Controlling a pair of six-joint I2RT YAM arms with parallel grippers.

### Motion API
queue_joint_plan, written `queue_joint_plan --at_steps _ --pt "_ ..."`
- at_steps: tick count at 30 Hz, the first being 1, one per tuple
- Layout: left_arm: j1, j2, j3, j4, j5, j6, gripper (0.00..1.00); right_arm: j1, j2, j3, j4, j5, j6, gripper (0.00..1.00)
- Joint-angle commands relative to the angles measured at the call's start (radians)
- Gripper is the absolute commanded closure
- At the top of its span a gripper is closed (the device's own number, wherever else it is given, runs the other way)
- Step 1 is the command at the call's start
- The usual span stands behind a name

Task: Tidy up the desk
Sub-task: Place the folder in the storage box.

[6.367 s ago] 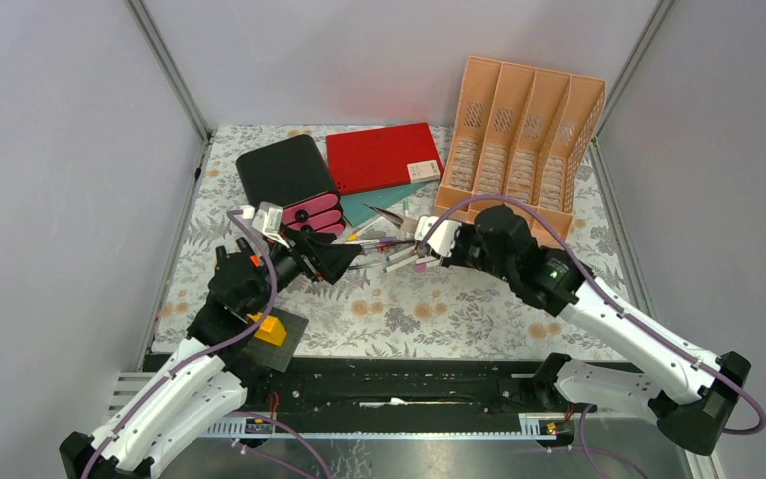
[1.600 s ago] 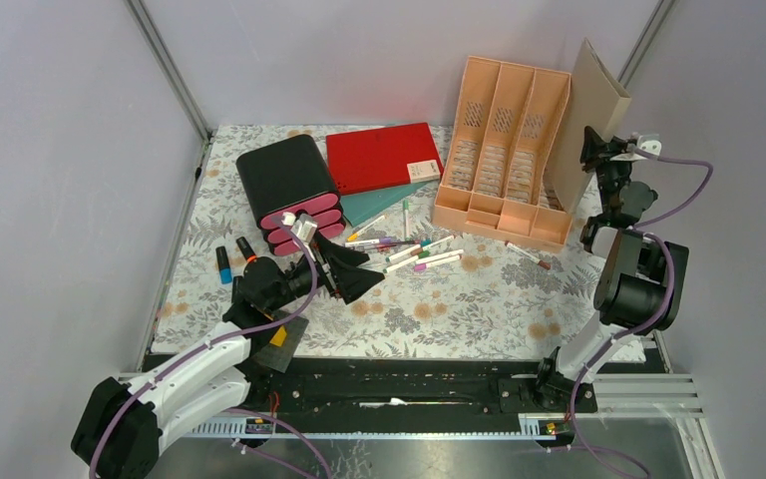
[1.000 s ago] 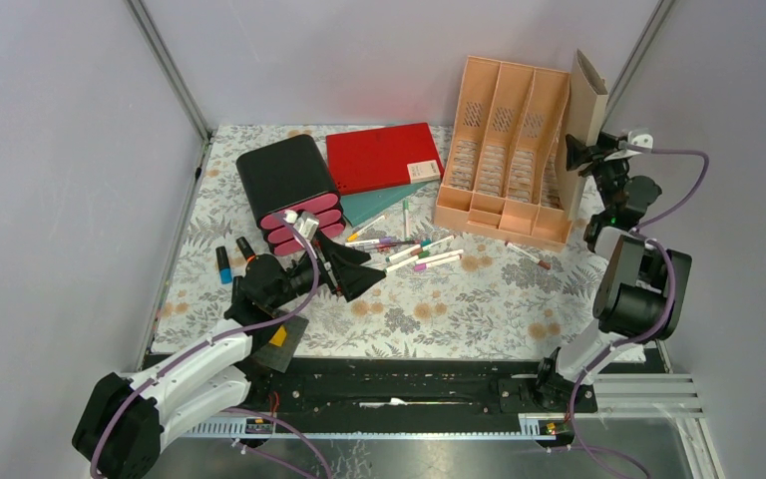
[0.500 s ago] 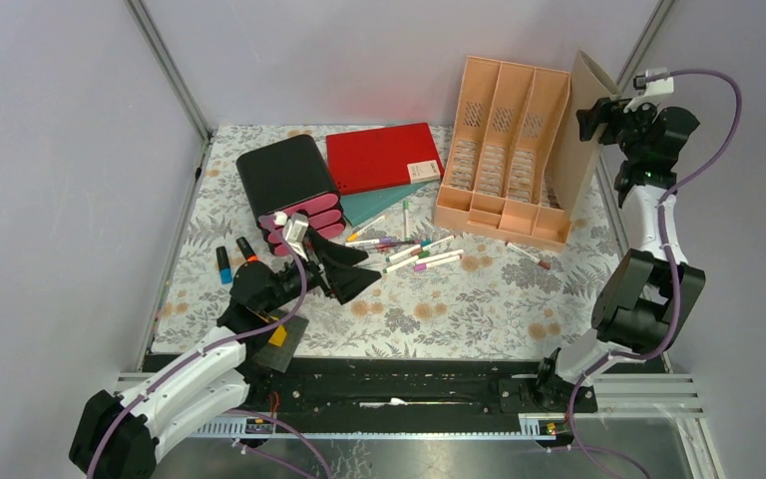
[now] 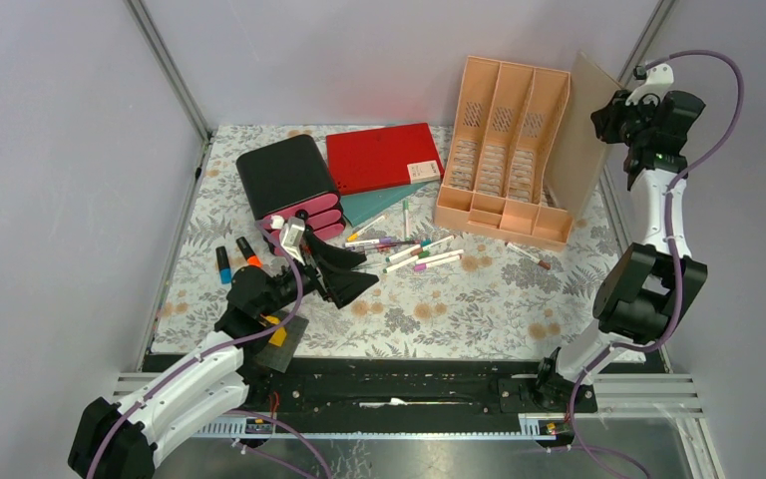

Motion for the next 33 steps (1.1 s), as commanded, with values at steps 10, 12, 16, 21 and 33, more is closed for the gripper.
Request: queue_joint_plan --at_steps 10,12,16,21,33 --pt "0.006 -0.017 -0.003 0.038 0.023 -0.004 0.01 -0.003 -0.176 -0.110 0.208 -0.030 0.009 1.00" --pt "0.005 -0.014 -0.004 0.040 0.022 -0.004 0.01 -0.003 -0.193 -0.147 0.292 -0.028 0.038 1.00" --pt "0.005 0.000 -0.002 0.049 0.027 -0.009 0.01 -0.003 -0.193 -0.226 0.524 0.002 0.107 1.00" --pt "0.006 0.009 0.004 0.050 0.030 -0.016 0.01 -0.003 -0.136 -0.300 0.764 0.001 0.202 1.00" --pt "0.006 0.036 0.010 0.059 0.028 -0.015 0.01 -0.014 -0.100 -0.556 1.083 -0.114 0.199 1.00"
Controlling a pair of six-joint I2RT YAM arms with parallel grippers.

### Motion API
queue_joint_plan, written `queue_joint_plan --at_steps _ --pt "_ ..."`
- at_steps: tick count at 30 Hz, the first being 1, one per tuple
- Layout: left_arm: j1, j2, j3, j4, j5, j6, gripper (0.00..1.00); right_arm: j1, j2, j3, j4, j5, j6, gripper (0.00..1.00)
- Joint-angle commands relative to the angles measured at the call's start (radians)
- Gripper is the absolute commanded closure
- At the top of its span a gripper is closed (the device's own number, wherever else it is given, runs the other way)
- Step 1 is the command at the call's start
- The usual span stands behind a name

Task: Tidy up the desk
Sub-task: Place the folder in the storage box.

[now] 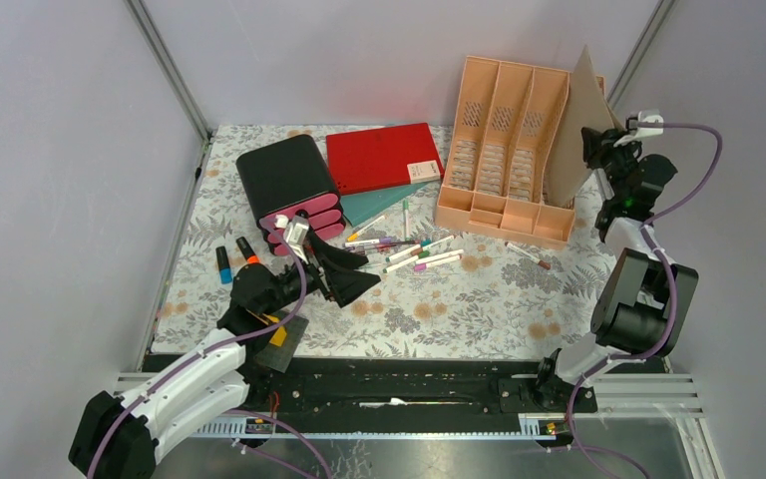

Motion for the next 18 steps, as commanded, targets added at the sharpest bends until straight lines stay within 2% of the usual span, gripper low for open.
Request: queue_joint_plan --at_steps 1,2,4,6,8,9,12,18 --pt "0.005 0.006 0.010 0.054 0.019 0.006 0.01 -0.010 -0.006 -0.038 0.204 -0.092 -0.002 1.00" --pt "0.005 0.005 0.010 0.050 0.019 0.009 0.01 -0.012 -0.012 -0.045 0.188 -0.101 -0.007 0.98" --pt "0.005 0.004 0.011 0.041 0.015 0.015 0.01 -0.013 -0.028 -0.052 0.150 -0.114 -0.020 0.69" --pt "0.005 0.005 0.009 0.039 0.011 0.019 0.01 -0.013 -0.049 -0.054 0.096 -0.113 -0.036 0.35" --pt "0.006 0.007 0.010 0.038 0.010 0.022 0.01 -0.013 -0.080 -0.048 0.012 -0.098 -0.068 0.07" --pt "0.005 0.008 0.011 0.036 0.009 0.024 0.01 -0.013 -0.103 -0.034 -0.071 -0.092 -0.113 0.01" --pt "0.005 0.004 0.034 -0.006 -0.003 0.048 0.01 -0.014 -0.196 0.052 -0.371 -0.021 -0.193 0.01" --pt "0.006 0.014 0.064 -0.057 -0.047 0.091 0.01 -0.023 -0.402 0.077 -0.659 -0.002 -0.258 0.00"
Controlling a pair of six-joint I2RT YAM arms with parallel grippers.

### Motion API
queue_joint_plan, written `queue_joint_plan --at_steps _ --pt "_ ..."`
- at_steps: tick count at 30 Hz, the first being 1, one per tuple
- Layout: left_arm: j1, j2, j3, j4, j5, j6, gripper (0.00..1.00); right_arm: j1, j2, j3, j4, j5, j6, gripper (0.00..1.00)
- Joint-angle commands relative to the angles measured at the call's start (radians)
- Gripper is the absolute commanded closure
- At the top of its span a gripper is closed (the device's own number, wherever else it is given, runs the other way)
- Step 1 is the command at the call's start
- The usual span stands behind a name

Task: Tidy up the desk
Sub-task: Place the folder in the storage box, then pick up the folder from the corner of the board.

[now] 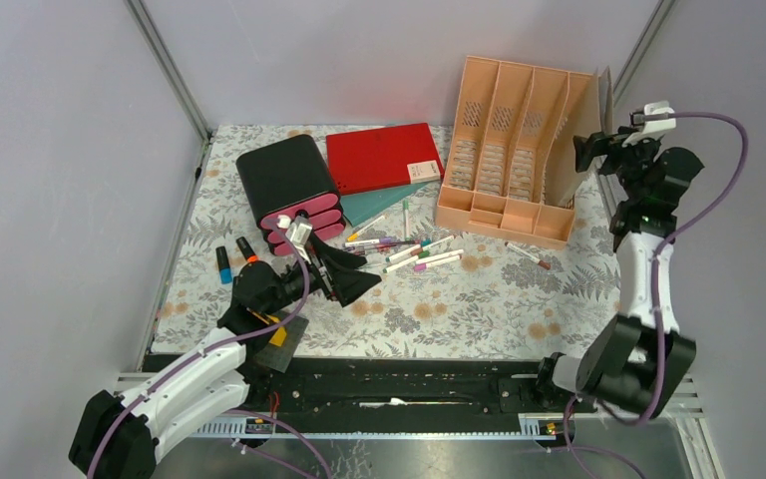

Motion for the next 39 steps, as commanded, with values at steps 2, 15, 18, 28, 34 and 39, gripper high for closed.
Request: queue_joint_plan --at_steps 2,15,18,28,34,39 --pt "0.005 0.032 0.085 -0.049 -0.031 0.065 0.01 -0.008 -0.197 0.075 -0.349 -0.018 -0.107 0.00" --pt "-0.009 0.243 0.288 -0.256 -0.152 0.183 0.01 -0.007 -0.337 0.126 -0.956 -0.551 -0.193 0.00" --pt "-0.049 0.315 0.373 -0.352 -0.253 0.265 0.01 -0.006 -0.359 0.067 -0.980 -0.666 -0.176 0.00" --pt "-0.098 0.690 0.734 -0.527 -0.494 0.569 0.01 -0.004 -0.377 -0.091 -0.990 -0.651 -0.265 0.00" --pt "-0.096 0.914 0.975 -0.666 -0.541 0.640 0.01 0.003 -0.365 -0.086 -1.018 -0.604 -0.359 0.00" --pt "-0.096 0.813 0.965 -0.656 -0.522 0.596 0.01 0.138 -0.283 0.070 -1.049 -0.400 -0.533 0.00"
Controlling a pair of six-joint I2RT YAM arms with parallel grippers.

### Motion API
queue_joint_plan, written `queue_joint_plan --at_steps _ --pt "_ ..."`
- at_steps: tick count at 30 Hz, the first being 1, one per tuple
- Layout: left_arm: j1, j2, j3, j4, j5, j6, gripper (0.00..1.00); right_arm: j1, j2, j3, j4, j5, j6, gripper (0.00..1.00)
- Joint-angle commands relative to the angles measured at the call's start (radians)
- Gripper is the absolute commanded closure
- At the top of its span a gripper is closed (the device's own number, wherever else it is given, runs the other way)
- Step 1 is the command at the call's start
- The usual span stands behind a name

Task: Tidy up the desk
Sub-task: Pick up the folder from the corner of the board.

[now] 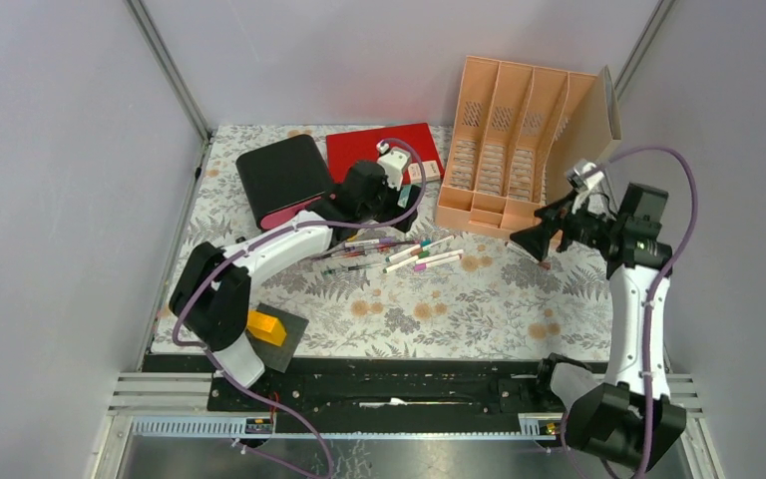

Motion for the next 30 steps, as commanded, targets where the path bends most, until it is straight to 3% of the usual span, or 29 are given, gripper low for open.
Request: queue_joint_plan --at_steps 1,8,13,15,18,21,25,30 --pt "0.003 -0.154 0.024 0.005 -0.022 -0.005 0.01 0.152 0.094 0.181 -0.025 0.221 -0.197 0.00" --pt "0.132 -0.466 -0.057 -0.149 0.199 -0.214 0.01 0.597 0.391 0.455 -0.036 0.654 -0.406 0.00" --pt "0.162 -0.672 -0.061 -0.327 0.144 -0.095 0.01 0.806 0.648 0.625 -0.017 0.922 -0.490 0.00" --pt "0.172 -0.733 -0.113 -0.327 0.088 -0.029 0.01 0.868 0.750 0.691 -0.007 1.031 -0.535 0.00" --pt "0.192 -0.799 -0.222 -0.254 -0.009 -0.014 0.01 0.928 0.894 0.769 0.046 1.210 -0.591 0.00" --pt "0.221 -0.835 -0.286 -0.195 -0.006 -0.031 0.01 0.954 1.048 0.844 0.121 1.352 -0.632 0.00" --pt "0.276 -0.884 -0.323 -0.170 -0.025 -0.028 0.01 0.956 1.188 0.914 0.194 1.451 -0.694 0.00" --pt "0.297 -0.919 -0.367 -0.149 -0.022 -0.022 0.01 0.955 1.286 0.887 0.350 1.538 -0.780 0.00"
